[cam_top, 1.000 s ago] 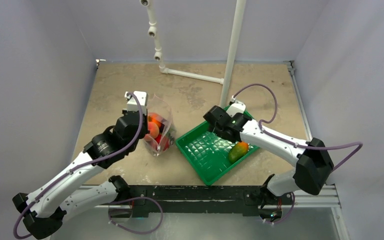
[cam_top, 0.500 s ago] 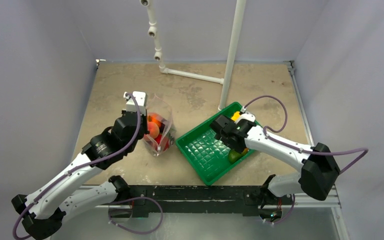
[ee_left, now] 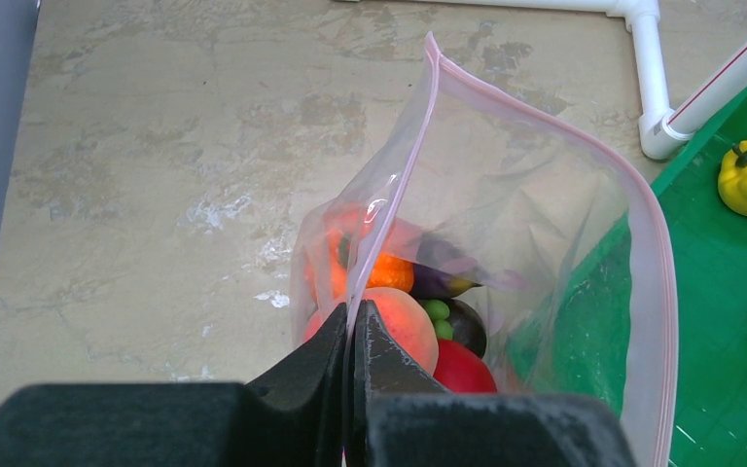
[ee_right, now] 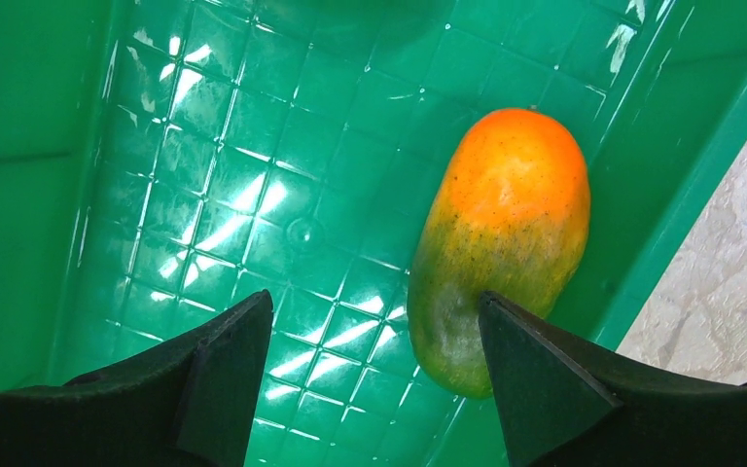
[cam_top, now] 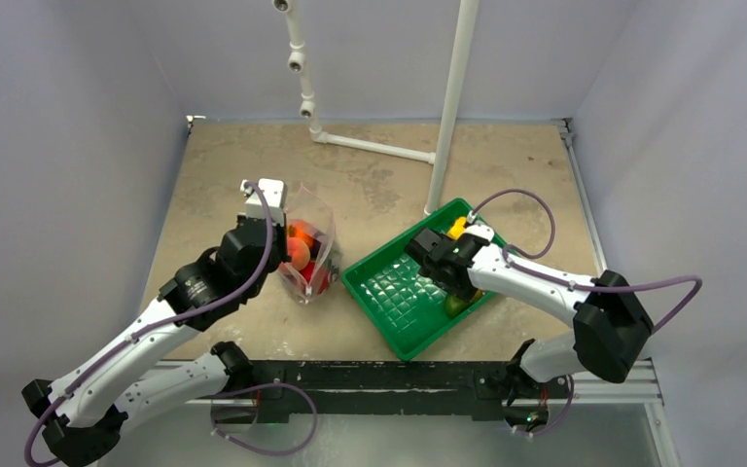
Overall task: Place the food in the zip-top bag and seal the zipper
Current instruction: Adjust the fake fruit in the bin.
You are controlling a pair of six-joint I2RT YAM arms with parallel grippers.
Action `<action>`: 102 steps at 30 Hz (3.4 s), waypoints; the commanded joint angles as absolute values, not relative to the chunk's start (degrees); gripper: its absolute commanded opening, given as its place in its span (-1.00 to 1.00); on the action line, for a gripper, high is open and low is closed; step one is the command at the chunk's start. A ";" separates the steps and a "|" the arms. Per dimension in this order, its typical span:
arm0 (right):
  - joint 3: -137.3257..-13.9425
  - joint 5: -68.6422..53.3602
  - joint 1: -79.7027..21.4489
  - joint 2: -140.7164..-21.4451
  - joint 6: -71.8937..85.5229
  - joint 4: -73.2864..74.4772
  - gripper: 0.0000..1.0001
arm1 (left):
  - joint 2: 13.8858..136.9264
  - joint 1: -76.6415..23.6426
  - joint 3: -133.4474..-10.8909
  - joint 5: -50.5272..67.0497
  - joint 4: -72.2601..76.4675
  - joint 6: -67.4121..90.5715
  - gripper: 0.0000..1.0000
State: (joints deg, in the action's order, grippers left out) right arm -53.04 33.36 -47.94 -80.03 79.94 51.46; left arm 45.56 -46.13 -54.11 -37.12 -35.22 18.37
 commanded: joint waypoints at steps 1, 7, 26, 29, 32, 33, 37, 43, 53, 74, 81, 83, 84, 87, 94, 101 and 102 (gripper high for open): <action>-52.77 33.32 -47.81 -82.98 81.51 52.65 0.59 | 44.83 -45.78 -53.82 -36.45 -33.28 17.58 -1.00; -54.31 33.62 -47.81 -82.17 80.44 52.65 0.55 | 45.04 -45.76 -53.79 -35.86 -33.19 17.50 -1.00; -53.96 29.77 -46.78 -73.20 71.54 52.65 0.59 | 44.23 -45.79 -53.67 -33.61 -32.91 17.40 -1.00; -52.72 29.09 -46.76 -74.02 71.19 52.65 0.59 | 44.11 -45.77 -53.65 -33.49 -32.86 17.41 -1.00; -52.58 28.92 -46.76 -75.75 71.19 52.65 0.59 | 44.12 -45.71 -53.69 -33.34 -32.88 17.41 -1.00; -52.66 28.99 -46.76 -76.36 71.24 52.65 0.59 | 44.12 -45.74 -53.62 -33.35 -32.89 17.40 -1.00; -52.48 29.33 -46.76 -79.08 71.92 52.60 0.60 | 44.21 -45.76 -53.55 -33.47 -32.91 17.40 -1.00; -52.96 30.45 -46.76 -84.40 76.63 52.61 0.62 | 44.64 -45.74 -53.57 -33.45 -32.82 17.37 -1.00; -56.49 25.47 -46.76 -80.21 71.17 37.48 0.64 | 45.17 -45.79 -53.28 -33.90 -32.85 17.31 -1.00; -59.98 32.95 -44.49 -85.17 85.19 49.22 0.87 | 45.45 -45.71 -53.16 -33.14 -33.18 17.53 -1.00; -59.14 32.63 -39.50 -82.76 88.02 47.59 0.97 | 45.45 -45.75 -53.09 -32.51 -32.96 17.41 -1.00; -58.29 31.74 -38.25 -82.28 88.19 45.86 0.98 | 45.55 -45.77 -53.17 -32.24 -32.86 17.41 -1.00; -57.88 30.94 -37.66 -82.36 87.97 44.69 0.98 | 45.53 -45.79 -53.22 -32.13 -32.80 17.40 -1.00; -57.15 29.71 -35.66 -82.89 89.58 43.24 0.98 | 45.29 -45.79 -53.10 -32.09 -32.85 17.37 -1.00; -56.62 27.62 -33.84 -84.38 90.91 40.58 0.97 | 44.73 -45.72 -53.03 -31.90 -32.80 17.32 -1.00; -53.82 25.78 -32.76 -86.53 90.34 36.68 0.95 | 44.60 -45.79 -53.00 -31.65 -32.77 17.32 -1.00; -53.84 25.80 -32.66 -86.97 90.43 36.72 0.94 | 44.57 -45.79 -52.95 -31.64 -32.76 17.34 -1.00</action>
State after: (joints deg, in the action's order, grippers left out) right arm -54.96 26.46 -33.41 -85.19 88.97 38.72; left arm 45.30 -46.13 -53.52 -32.29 -34.81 18.20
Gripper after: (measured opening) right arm 0.978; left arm 0.003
